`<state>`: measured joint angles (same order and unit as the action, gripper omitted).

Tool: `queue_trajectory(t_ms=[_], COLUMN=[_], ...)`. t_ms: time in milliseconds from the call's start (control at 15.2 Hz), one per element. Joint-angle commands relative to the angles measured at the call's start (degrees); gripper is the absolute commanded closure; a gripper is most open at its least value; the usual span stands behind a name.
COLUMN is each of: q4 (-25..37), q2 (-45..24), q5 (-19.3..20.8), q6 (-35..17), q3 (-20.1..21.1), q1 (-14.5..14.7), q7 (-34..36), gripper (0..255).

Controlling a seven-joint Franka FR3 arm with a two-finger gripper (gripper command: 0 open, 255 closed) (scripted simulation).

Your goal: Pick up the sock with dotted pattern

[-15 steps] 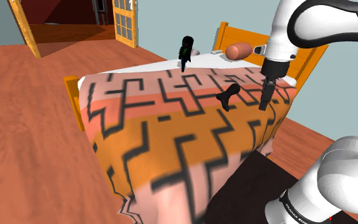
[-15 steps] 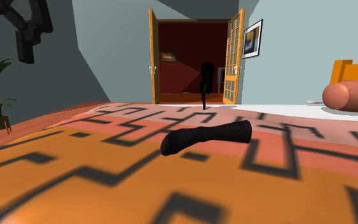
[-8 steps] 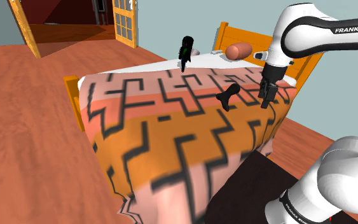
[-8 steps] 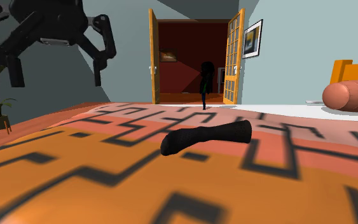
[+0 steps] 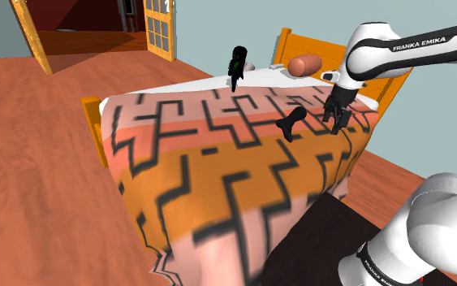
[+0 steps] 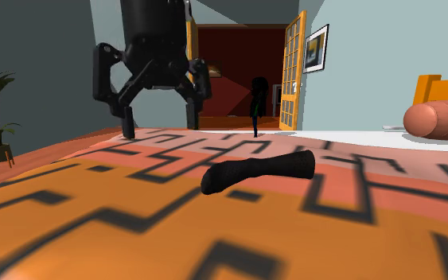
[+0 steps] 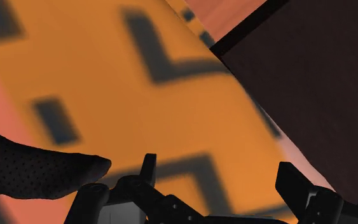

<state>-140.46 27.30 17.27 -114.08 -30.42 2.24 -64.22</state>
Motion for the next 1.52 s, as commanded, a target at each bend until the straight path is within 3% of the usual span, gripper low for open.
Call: queue_trajectory(t_ms=[0,264,594,792,990,1452], q4=[2.5,8.06,17.06,23.74,31.23,50.39], q2=[-4.55,-14.33,-29.33,-38.56,-46.6,-61.83], q5=[-0.98,-6.31,-20.04,-29.28,-36.18,-44.5], q6=[-3.15,-8.38,-12.06,-11.85,-10.42,-5.38], q3=[-3.48,-9.94,-15.18,-14.04,-10.85,-3.11], q1=[1.57,5.14,7.52,4.88,0.45,-9.2], q7=[-6.17,-19.09,-38.54,-49.84,-58.71,-71.33], gripper=[0,0,0,0,0,0])
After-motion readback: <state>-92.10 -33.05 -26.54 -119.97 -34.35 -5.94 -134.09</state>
